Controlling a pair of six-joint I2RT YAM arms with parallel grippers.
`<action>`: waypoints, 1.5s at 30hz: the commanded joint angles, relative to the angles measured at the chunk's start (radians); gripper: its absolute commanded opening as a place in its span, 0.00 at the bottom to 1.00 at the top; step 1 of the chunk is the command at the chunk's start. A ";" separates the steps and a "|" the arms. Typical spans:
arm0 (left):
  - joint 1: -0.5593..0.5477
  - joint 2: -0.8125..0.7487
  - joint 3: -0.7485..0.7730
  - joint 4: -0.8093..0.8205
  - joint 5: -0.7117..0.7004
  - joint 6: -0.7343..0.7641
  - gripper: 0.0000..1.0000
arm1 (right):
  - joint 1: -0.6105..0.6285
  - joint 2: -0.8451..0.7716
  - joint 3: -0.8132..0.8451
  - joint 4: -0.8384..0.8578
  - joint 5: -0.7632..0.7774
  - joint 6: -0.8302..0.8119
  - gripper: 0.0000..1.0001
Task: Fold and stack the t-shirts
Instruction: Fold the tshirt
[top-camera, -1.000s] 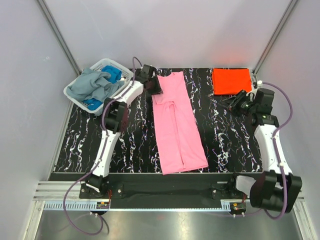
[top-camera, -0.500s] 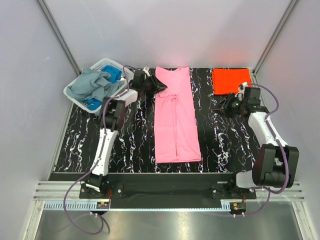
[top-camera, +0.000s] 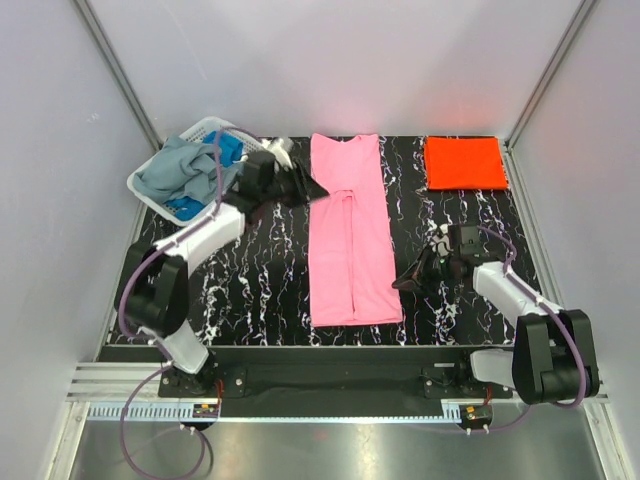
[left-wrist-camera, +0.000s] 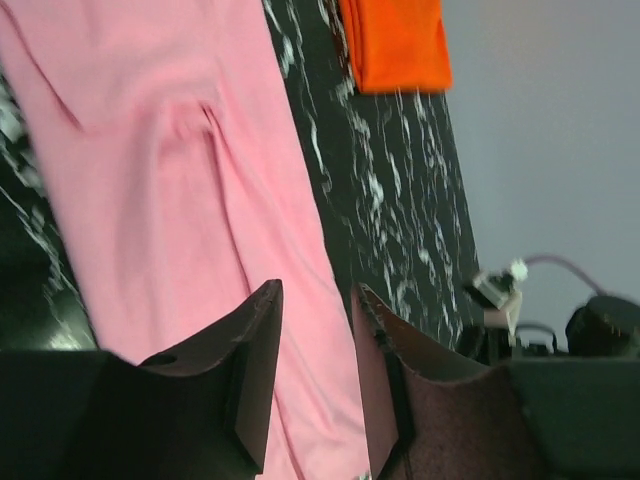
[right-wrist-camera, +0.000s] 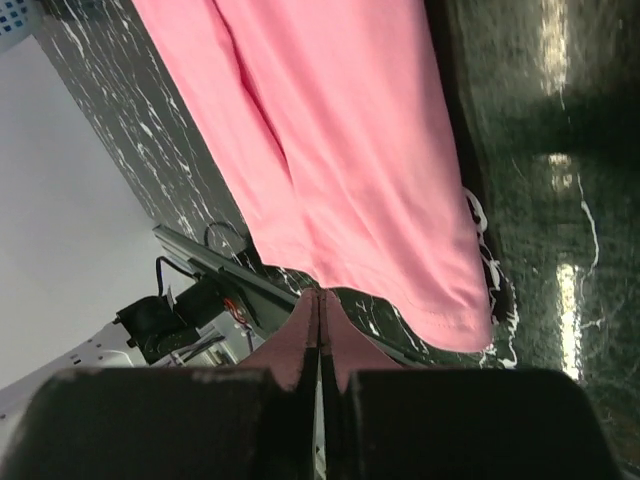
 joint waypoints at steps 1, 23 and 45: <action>-0.160 -0.065 -0.166 -0.019 -0.068 0.013 0.38 | 0.000 -0.036 -0.034 0.032 -0.012 0.034 0.00; -0.599 0.109 -0.266 -0.147 -0.341 -0.119 0.35 | 0.094 0.152 -0.054 -0.089 0.261 -0.038 0.00; -0.634 0.005 -0.283 -0.101 -0.255 -0.138 0.38 | 0.273 0.036 0.073 -0.224 0.361 0.046 0.00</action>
